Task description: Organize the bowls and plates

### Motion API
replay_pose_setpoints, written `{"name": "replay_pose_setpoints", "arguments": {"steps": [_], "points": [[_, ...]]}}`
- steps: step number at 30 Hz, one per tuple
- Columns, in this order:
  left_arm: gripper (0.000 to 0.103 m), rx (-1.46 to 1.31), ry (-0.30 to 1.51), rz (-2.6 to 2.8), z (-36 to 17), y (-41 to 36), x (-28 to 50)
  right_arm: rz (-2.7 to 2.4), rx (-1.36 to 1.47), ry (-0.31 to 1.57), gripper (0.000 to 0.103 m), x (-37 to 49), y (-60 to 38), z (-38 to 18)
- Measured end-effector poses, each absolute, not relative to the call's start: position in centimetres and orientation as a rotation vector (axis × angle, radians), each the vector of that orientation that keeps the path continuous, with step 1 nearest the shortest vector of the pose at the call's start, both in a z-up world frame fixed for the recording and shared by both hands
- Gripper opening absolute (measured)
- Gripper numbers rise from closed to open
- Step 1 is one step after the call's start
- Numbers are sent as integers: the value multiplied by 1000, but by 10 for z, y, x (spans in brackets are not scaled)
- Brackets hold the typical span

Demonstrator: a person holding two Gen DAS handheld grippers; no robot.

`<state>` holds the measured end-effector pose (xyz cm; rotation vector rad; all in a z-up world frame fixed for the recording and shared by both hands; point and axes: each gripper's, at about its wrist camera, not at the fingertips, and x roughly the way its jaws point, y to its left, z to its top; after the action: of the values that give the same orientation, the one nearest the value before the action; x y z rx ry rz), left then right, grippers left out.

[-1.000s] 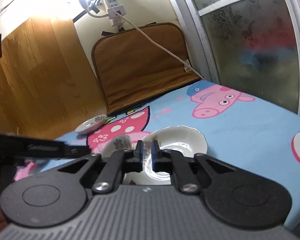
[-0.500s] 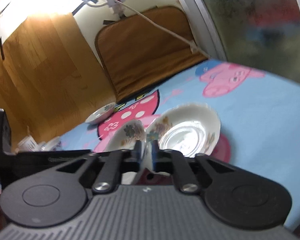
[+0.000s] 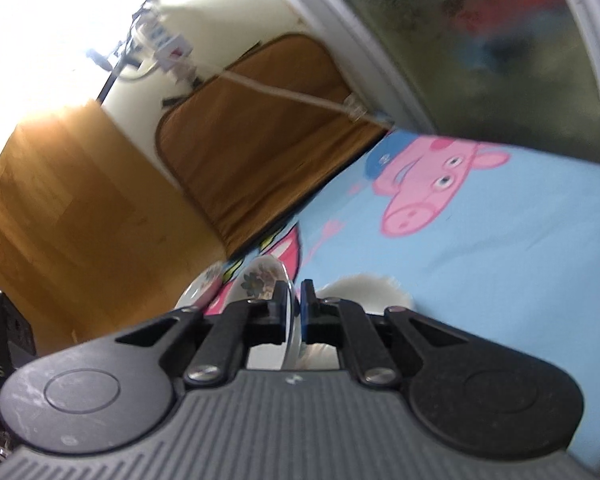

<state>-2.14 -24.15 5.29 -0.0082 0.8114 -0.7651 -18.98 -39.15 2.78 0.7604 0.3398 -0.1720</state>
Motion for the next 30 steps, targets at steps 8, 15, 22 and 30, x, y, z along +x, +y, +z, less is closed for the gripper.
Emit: {"name": "replay_pose_setpoints", "arguments": {"steps": [8,15,22,30], "points": [[22,47,852,-782,40,-269,-22,-248,735,380,9,-197,-400,10],[22,29,845,-791,42,-254,-20,-324,613,333,58,-198,-381,12],[22,14,740,-691,55,-195,-25,-349,493,225,60,-206,-360,30],[24,27,709,-451,30,-112,-19,-168,412,265,59,-181,-296,30]]}}
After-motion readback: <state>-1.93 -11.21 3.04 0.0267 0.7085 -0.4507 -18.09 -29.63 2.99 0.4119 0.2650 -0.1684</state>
